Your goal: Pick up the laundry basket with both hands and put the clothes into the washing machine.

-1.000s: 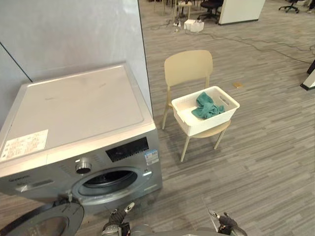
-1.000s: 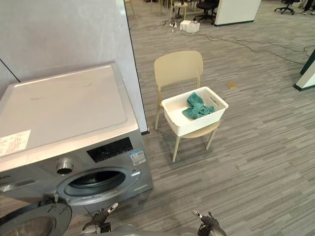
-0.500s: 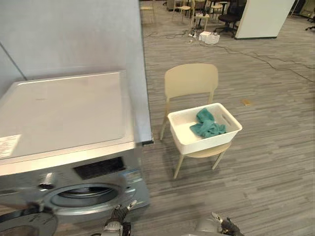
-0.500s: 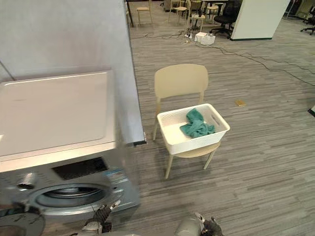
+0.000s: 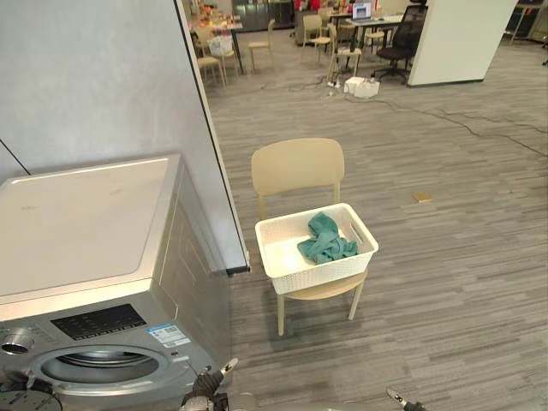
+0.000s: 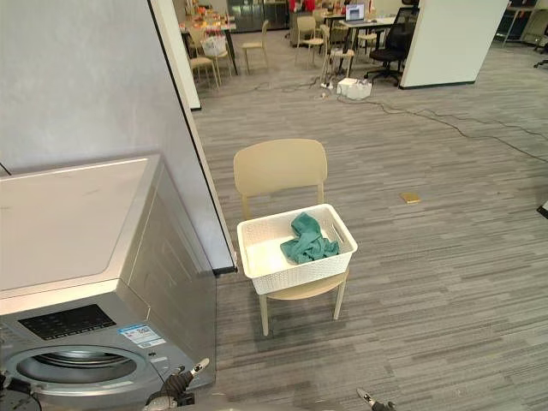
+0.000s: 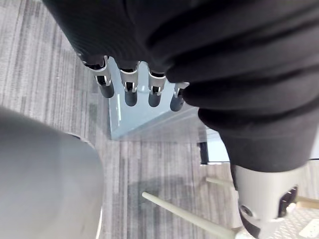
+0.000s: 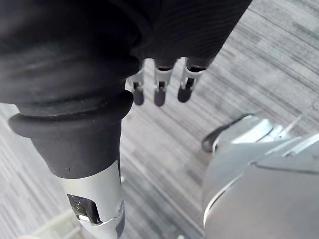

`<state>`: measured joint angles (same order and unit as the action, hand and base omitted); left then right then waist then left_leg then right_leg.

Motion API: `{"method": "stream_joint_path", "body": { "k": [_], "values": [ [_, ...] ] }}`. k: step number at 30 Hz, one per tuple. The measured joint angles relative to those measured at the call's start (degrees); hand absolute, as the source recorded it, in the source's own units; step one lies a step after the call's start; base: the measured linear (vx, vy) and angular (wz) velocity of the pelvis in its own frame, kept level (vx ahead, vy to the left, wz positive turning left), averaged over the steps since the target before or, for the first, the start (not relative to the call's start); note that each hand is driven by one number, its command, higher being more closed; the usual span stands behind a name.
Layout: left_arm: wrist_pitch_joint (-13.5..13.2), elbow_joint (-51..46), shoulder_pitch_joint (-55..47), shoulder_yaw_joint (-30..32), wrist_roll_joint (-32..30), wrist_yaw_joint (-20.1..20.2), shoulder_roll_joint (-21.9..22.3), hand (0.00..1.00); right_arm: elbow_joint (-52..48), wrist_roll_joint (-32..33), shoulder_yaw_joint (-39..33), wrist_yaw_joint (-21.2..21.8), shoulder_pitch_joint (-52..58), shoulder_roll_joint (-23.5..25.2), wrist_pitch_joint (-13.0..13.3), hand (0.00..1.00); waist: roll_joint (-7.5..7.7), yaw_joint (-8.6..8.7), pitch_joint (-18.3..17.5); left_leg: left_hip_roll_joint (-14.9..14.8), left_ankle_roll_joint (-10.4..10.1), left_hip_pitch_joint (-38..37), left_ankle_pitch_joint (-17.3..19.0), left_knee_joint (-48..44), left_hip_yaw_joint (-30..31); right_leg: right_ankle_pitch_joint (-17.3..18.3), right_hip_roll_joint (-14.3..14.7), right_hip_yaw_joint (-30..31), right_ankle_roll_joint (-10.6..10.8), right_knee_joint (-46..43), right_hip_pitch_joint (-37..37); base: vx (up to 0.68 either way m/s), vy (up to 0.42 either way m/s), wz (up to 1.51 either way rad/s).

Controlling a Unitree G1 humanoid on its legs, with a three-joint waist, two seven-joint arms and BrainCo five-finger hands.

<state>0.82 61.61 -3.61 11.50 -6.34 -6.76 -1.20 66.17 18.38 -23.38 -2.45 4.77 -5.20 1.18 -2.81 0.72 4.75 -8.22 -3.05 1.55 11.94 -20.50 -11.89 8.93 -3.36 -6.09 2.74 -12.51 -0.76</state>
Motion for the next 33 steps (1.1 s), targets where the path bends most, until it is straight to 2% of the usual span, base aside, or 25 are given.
{"method": "stream_joint_path", "body": {
  "k": [2,4,7,8,9,10,11,12,13,14,15,16,17,18,19,20,21,22,23,24,25,26,28,32,33],
  "values": [
    [0.09,-0.26,0.21,2.04,-0.35,0.72,0.12,0.0,-0.46,-0.01,-0.35,-0.07,-1.24,1.11,-0.05,0.0,0.78,-0.54,-0.02,1.84,0.99,-0.38,-2.41,6.56,0.25,-3.12,-1.08,-1.48,0.4,3.91,-0.15,0.12,0.023,0.49],
    [0.19,-0.3,0.42,4.14,-0.44,0.76,0.82,0.0,-0.7,-0.47,0.24,-0.08,-1.88,1.59,-0.07,0.0,0.55,-1.47,0.25,2.88,1.16,-0.98,-2.81,7.71,0.98,-3.36,-1.8,-1.79,0.68,4.2,-0.52,0.09,0.055,0.17],
    [0.25,-0.39,0.75,4.29,-0.67,0.54,1.72,0.0,-4.05,-1.11,4.51,0.08,-0.78,2.52,-0.04,0.0,1.25,-1.5,0.78,5.64,2.29,-4.63,-1.95,9.39,1.44,1.7,-5.55,-3.14,2.19,-3.58,-1.0,0.08,0.087,0.24],
    [0.58,-0.39,1.27,3.64,-0.89,0.52,1.72,0.0,-6.69,-1.01,5.92,0.22,0.54,2.49,0.11,0.0,1.65,-1.33,0.52,7.4,2.96,-5.89,-1.12,10.49,1.89,3.49,-7.81,-3.06,2.76,-13.18,2.81,0.09,0.071,0.21],
    [0.68,-0.38,1.42,3.49,-0.89,0.51,1.76,0.0,-7.5,-1.0,6.34,0.27,0.79,2.49,0.16,0.0,1.75,-1.37,0.43,7.89,3.12,-6.08,-1.01,10.69,1.96,3.6,-8.77,-2.82,2.74,-18.12,5.16,0.11,0.062,0.21],
    [0.8,-0.45,1.68,2.2,-0.88,0.44,1.1,0.0,-8.43,-1.04,6.36,0.48,1.17,2.79,0.15,0.0,2.71,-1.33,0.56,9.1,3.32,-6.81,-0.92,11.1,2.29,3.03,-10.6,-1.34,2.12,-28.01,9.72,0.11,0.024,0.18],
    [1.09,-0.45,1.91,1.75,-0.89,0.43,0.67,0.0,-8.53,-1.05,6.35,0.6,1.34,3.08,0.13,0.0,3.34,-1.42,0.63,9.5,3.5,-7.36,-1.01,11.12,2.4,2.26,-11.31,-0.56,1.27,-32.08,11.37,0.13,0.005,0.21],
    [1.36,-0.54,2.03,1.58,-0.89,0.37,0.28,0.0,-8.64,-0.97,5.96,0.91,1.59,3.58,0.1,0.0,4.18,-1.44,0.89,9.71,3.41,-8.87,-0.98,10.99,2.95,-0.61,-11.98,0.9,-0.26,-38.39,13.64,0.19,-0.071,0.27],
    [1.55,-0.62,2.35,0.54,-0.9,0.31,0.03,0.0,-8.61,-0.98,5.39,1.15,1.76,3.67,0.16,0.0,4.2,-1.11,1.08,9.13,3.2,-10.33,-0.69,10.57,4.35,-4.05,-11.92,2.08,0.33,-43.34,15.25,0.2,-0.101,0.36],
    [1.56,-0.91,2.56,-0.54,-0.89,0.28,-0.18,0.0,-8.54,-1.02,5.03,1.31,1.88,3.7,0.14,0.0,3.77,-0.87,1.11,8.8,3.1,-10.66,-0.61,10.41,5.22,-3.46,-11.92,2.26,0.89,-45.4,15.73,0.23,-0.175,0.7],
    [1.38,-1.6,3.23,-2.52,-0.88,0.2,-0.11,0.0,-7.95,-1.24,3.97,1.33,2.04,3.75,-0.09,0.0,4.62,-0.18,1.03,8.17,2.79,-10.77,-0.66,10.3,7.55,-1.31,-12.38,2.11,1.69,-46.39,16.2,0.19,-0.222,1.03],
    [1.16,-1.58,4.12,-4.8,-0.85,0.21,0.27,0.0,-6.65,-2.2,1.91,1.18,2.46,3.78,-0.18,0.0,5.32,0.13,1.13,7.51,1.89,-11.35,-1.2,10.76,9.87,0.57,-13.87,2.0,1.95,-44.23,16.1,0.21,-0.245,1.05],
    [1.09,-1.59,4.28,-5.2,-0.81,0.21,0.66,0.0,-6.2,-2.54,0.9,1.12,2.95,3.81,-0.35,0.0,5.37,0.04,1.11,6.96,1.54,-11.31,-1.4,10.84,10.51,0.87,-14.28,2.44,1.89,-42.1,15.98,0.22,-0.291,0.86],
    [1.01,-1.59,4.26,-5.25,-0.69,0.09,1.32,0.0,-6.06,-2.64,-0.21,1.07,4.24,4.14,-0.5,0.0,5.27,0.0,1.1,5.59,0.94,-11.05,-1.68,10.81,11.69,0.86,-15.1,3.53,1.92,-36.18,15.6,0.19,-0.344,0.62],
    [1.0,-1.57,4.23,-5.39,-0.61,0.06,1.89,0.0,-6.05,-2.64,-1.26,1.08,4.88,4.81,-0.5,0.0,5.3,0.26,1.03,4.27,-0.71,-10.49,-1.74,10.79,12.96,0.12,-15.56,4.86,1.47,-27.87,14.04,0.17,-0.467,0.66],
    [0.92,-1.58,4.24,-5.69,-0.65,0.06,1.65,0.0,-5.95,-2.63,-1.5,1.07,5.7,5.39,-0.66,0.0,5.9,0.31,0.67,3.44,-2.31,-9.76,-1.36,10.79,14.08,-3.41,-16.24,6.65,-0.18,-19.33,12.05,0.09,-0.336,0.57],
    [0.84,-1.54,4.26,-5.75,-0.65,0.07,1.43,0.0,-5.59,-2.63,-1.57,1.07,6.03,5.54,-0.84,0.0,6.14,0.43,0.49,2.56,-3.87,-9.4,-0.56,10.88,15.15,-2.85,-15.48,8.79,3.44,-16.68,11.25,0.09,-0.517,0.56],
    [0.75,-1.31,4.3,-5.82,-1.03,0.16,1.18,0.0,-4.61,-2.38,-1.77,1.03,6.17,5.62,-1.49,0.0,5.54,1.11,0.02,0.41,-4.93,-9.14,-0.57,12.42,16.36,0.45,-12.24,10.47,6.54,-13.48,8.59,0.07,-0.49,0.31],
    [0.7,-1.1,4.25,-6.25,-1.11,0.35,2.0,0.0,-4.55,-1.94,-1.75,0.91,5.71,4.2,-1.69,0.0,3.18,0.71,0.12,-2.44,-5.09,-8.85,-0.58,13.11,16.71,2.26,-8.8,11.08,6.65,-13.39,9.09,0.07,-0.567,0.16],
    [0.57,-0.66,4.11,-6.01,-1.12,0.41,2.32,0.0,-4.71,-1.92,-1.93,0.66,5.64,3.76,-1.68,0.0,3.01,0.6,0.34,-3.28,-5.24,-8.79,-0.72,13.22,16.92,2.99,-7.81,10.86,6.69,-14.42,9.79,0.03,-0.364,-0.09],
    [0.57,0.07,3.62,-4.38,-1.14,0.51,2.71,0.0,-4.74,-0.75,-2.73,0.24,5.62,3.44,-1.68,0.0,2.17,0.56,-0.02,-4.15,-5.55,-9.39,-1.82,13.3,17.28,4.45,-7.17,10.05,6.75,-16.61,10.73,0.05,-0.333,0.05],
    [0.61,0.98,3.59,-1.84,-0.99,0.54,2.81,0.0,-4.68,0.14,-3.53,0.02,5.7,3.32,-1.65,0.0,1.87,0.71,-0.21,-4.91,-7.33,-10.21,-4.0,13.96,17.04,6.16,-6.67,9.23,6.31,-18.95,10.91,0.06,-0.376,0.14],
    [0.43,0.83,2.19,3.78,-0.84,0.45,2.76,0.0,-4.6,0.39,-3.45,0.1,5.8,3.19,-1.66,0.0,1.78,0.73,-0.41,-6.02,-8.9,-11.33,-5.96,14.37,15.63,8.77,-5.63,8.57,5.71,-21.92,10.76,0.02,-0.269,0.19],
    [-0.04,0.65,-1.66,11.71,0.38,0.22,2.05,0.0,-3.9,1.28,-2.75,1.28,4.35,2.36,-1.52,0.0,0.87,0.44,-1.14,-9.75,-9.51,-6.97,-6.69,7.99,16.47,9.47,-2.09,6.26,3.09,-21.41,10.6,0.0,-0.167,0.13],
    [0.01,0.51,-2.01,11.97,1.01,0.23,1.47,0.0,-3.92,1.26,-2.4,1.16,3.95,2.29,-1.5,0.0,0.81,0.19,-1.2,-10.6,-8.01,-4.04,-7.72,3.59,17.3,8.85,-0.83,5.61,2.09,-19.88,9.72,0.01,-0.101,0.23]
  ]
}}
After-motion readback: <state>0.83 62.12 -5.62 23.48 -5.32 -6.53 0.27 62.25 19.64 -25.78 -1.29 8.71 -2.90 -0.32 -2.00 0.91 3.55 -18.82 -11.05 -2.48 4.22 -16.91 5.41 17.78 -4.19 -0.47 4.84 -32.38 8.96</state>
